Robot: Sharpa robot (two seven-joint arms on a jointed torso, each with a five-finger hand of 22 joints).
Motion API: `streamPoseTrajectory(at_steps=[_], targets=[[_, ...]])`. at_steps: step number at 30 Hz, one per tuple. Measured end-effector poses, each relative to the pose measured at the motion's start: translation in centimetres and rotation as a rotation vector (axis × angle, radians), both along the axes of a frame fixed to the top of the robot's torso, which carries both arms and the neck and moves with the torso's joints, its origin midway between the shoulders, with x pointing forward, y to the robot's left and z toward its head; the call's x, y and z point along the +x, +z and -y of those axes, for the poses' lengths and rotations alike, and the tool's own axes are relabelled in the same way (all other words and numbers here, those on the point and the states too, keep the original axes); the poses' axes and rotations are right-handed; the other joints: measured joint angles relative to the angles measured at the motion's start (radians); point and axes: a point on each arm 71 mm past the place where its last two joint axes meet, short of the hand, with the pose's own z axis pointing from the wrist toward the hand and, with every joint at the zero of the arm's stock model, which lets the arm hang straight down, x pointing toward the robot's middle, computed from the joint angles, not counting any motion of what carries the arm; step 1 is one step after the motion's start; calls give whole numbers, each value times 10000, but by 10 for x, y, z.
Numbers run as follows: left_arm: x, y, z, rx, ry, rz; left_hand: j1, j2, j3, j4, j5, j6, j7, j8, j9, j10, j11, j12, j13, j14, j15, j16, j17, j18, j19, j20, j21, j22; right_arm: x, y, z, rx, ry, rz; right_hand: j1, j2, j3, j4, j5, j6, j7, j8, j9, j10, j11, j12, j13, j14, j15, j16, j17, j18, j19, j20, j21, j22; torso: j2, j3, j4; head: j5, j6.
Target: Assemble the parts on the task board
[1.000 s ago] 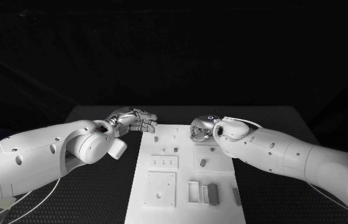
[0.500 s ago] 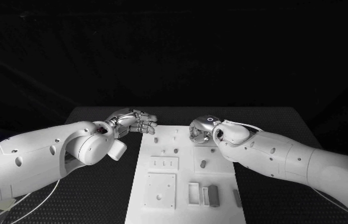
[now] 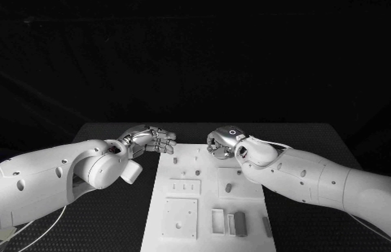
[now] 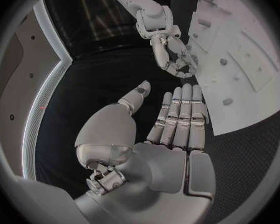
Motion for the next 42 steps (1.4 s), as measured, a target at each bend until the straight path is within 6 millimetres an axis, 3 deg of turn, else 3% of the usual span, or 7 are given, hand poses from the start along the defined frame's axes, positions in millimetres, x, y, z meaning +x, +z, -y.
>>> streamPoseTrajectory(at_steps=[7,16,24,33,42], targets=[[0,0,2,-6,-35,3,0,0,0,0,0,0,0,0,0,0,0,0,0,0,0,0,1,-3,0,0,0,1,2,2,-28,80,140,358,-28,-28,-1,0,-28,32,3,-7,21,0,0,0,-1,15,15,0,9,-1,52,-21,50,0,12,-1,6,-3,96],[2,0,8,-15,-115,11,0,0,0,0,0,0,0,0,1,0,0,0,0,0,0,0,8,-6,0,0,0,1,5,-2,-41,-74,135,588,-45,-46,-1,0,-29,50,17,-38,117,0,0,0,-1,16,16,-1,8,-1,69,-5,51,0,24,12,56,-3,157],[2,0,11,-20,-157,12,1,1,0,0,0,0,0,0,2,0,0,-38,0,0,0,0,15,-46,0,0,-39,2,7,-6,-36,-440,0,759,-6,-85,-1,-1,-29,51,19,-57,116,0,0,0,-2,16,18,-1,7,-2,70,-3,51,0,32,-5,106,-17,164],[3,0,13,-21,-195,13,1,1,0,0,0,0,0,0,2,0,0,-37,0,0,0,0,16,-46,0,0,-39,2,6,-8,-38,-581,58,844,-6,-86,-12,-11,-29,49,19,-21,115,-1,0,-1,-3,16,19,-2,6,-1,70,-1,51,0,39,-2,76,113,116],[3,0,13,-20,-198,16,1,1,0,0,0,0,0,0,2,0,0,-38,0,0,0,0,25,-47,0,0,-39,2,7,-9,-38,-644,20,866,-6,-86,-13,-12,-30,42,23,-15,109,-1,0,-1,-1,15,21,39,5,-3,73,4,51,0,38,0,72,135,77]])
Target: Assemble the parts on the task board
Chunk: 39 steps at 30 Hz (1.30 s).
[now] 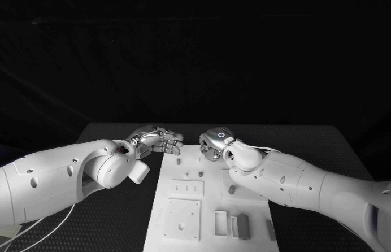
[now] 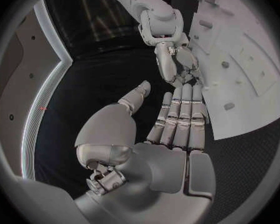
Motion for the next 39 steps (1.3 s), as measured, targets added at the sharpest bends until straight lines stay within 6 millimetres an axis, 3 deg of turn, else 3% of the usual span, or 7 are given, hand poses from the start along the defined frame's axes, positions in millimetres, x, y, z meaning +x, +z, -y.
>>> streamPoseTrajectory(at_steps=[39], targets=[[2,9,3,-9,-76,191,0,0,0,0,0,0,0,-56,0,0,0,-41,0,0,0,-39,15,-1,0,0,0,1,0,-4,-8,-52,27,-161,-14,-14,-1,-1,-7,50,-10,-51,12,71,-1,0,13,35,-3,-1,-2,1,-24,11,42,0,19,-17,-11,72,-182]])
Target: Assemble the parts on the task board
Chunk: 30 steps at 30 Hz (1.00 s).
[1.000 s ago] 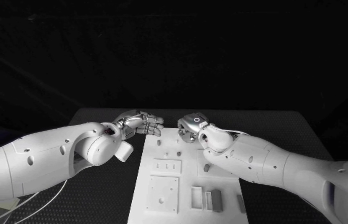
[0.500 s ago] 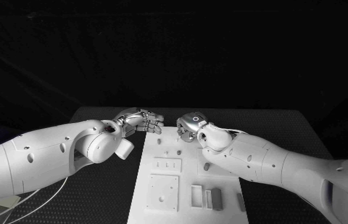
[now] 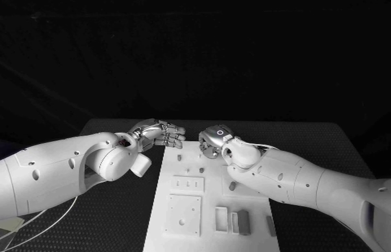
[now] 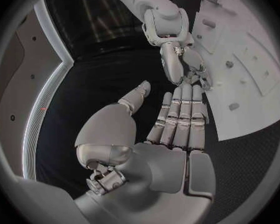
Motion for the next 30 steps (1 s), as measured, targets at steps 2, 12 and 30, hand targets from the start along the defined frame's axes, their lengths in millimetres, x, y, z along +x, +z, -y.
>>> streamPoseTrajectory(at_steps=[2,12,30], targets=[[0,0,0,0,-6,10,0,0,0,0,0,0,0,0,0,0,0,0,0,0,0,0,0,0,0,0,0,0,1,0,0,-16,-28,-1,0,0,0,0,0,0,1,-13,0,0,0,0,0,0,0,0,0,0,0,0,0,0,1,0,-6,0,-2],[0,3,1,0,-29,50,0,0,0,0,0,0,0,0,0,0,0,0,0,0,0,-39,10,0,0,0,-39,0,3,-1,1,-46,-103,-30,-26,-26,0,0,0,0,1,20,2,0,0,0,-1,-1,2,38,-1,0,0,2,0,0,8,4,1,-12,-18],[1,4,2,4,-47,74,0,0,0,0,0,0,0,0,1,0,0,-38,0,0,0,-40,19,0,0,0,-39,0,2,-2,0,-35,-103,-191,-26,-26,0,0,0,-3,0,12,6,0,0,0,6,-4,6,38,-1,1,2,5,39,0,1,-1,-6,24,-57]])
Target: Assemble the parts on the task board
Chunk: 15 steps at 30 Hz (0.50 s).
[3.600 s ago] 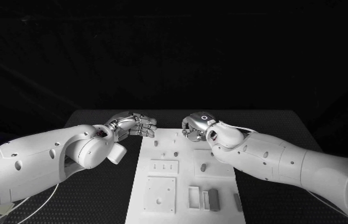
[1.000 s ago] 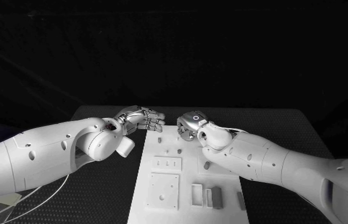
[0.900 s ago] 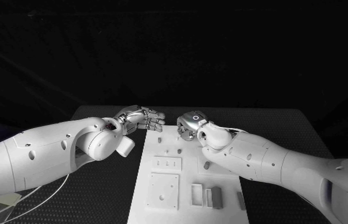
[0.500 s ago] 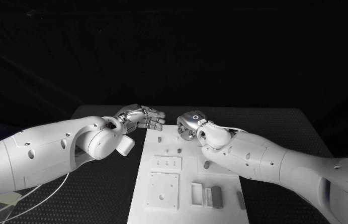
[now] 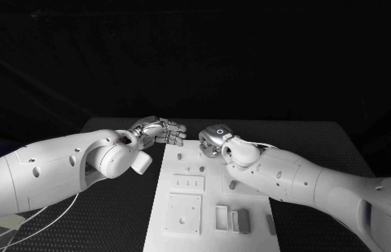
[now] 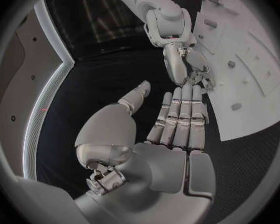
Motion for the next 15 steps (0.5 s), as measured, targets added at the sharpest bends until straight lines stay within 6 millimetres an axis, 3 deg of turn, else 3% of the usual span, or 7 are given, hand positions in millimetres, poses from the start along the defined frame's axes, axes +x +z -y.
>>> streamPoseTrajectory(at_steps=[7,10,15], targets=[[0,0,0,2,4,4,0,0,0,0,0,0,0,0,0,0,0,0,0,0,0,0,-1,-1,0,0,0,0,1,0,2,12,-81,-35,-58,-58,0,0,0,-232,96,-165,-5,36,37,0,0,-11,11,0,-14,-1,15,16,0,0,0,1,-7,1,-2],[0,0,0,2,2,5,0,0,0,0,0,0,0,0,0,0,0,0,0,0,0,0,-1,-1,0,0,0,0,2,-1,3,36,-117,-85,-108,-286,33,32,3,-717,161,-480,-165,20,134,-50,13,-29,29,0,-44,-1,15,16,0,0,0,1,-9,1,4],[0,0,0,2,-6,8,0,0,0,0,0,0,0,0,0,0,0,0,0,0,0,0,8,-1,0,0,0,0,2,-1,3,86,-169,-156,-91,-431,83,118,3,-1332,326,-826,-358,35,255,-80,25,-21,122,0,-70,-1,14,17,0,0,0,5,-10,0,7]])
